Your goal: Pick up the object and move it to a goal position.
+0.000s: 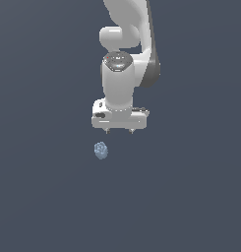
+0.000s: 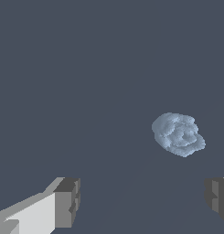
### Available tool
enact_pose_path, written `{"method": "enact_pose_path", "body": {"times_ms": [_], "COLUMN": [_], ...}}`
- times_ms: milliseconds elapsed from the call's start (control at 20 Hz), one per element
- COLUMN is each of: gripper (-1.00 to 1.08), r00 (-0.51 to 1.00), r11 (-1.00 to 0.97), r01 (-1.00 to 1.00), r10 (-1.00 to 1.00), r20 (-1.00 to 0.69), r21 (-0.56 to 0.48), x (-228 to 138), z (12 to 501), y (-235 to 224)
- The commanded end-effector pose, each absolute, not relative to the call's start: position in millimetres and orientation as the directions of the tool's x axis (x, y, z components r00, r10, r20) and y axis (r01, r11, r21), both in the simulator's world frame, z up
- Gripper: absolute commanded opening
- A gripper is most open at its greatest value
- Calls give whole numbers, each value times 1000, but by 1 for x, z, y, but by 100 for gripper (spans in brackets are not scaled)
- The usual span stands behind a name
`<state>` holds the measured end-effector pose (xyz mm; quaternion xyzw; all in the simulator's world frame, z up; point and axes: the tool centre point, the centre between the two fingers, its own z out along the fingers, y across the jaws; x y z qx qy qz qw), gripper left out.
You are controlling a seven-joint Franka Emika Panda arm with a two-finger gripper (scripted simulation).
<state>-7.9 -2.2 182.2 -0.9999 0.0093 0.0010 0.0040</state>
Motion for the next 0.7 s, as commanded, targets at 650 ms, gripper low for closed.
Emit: {"method": "enact_pose_path", "body": {"times_ms": [650], "gripper": [100], "r00": [943], "r11": [-943], "r01": [-332], "r10": [-332], "r20": [0], "r21": [-1], "x": [8], "z": [111], "y": [-87]}}
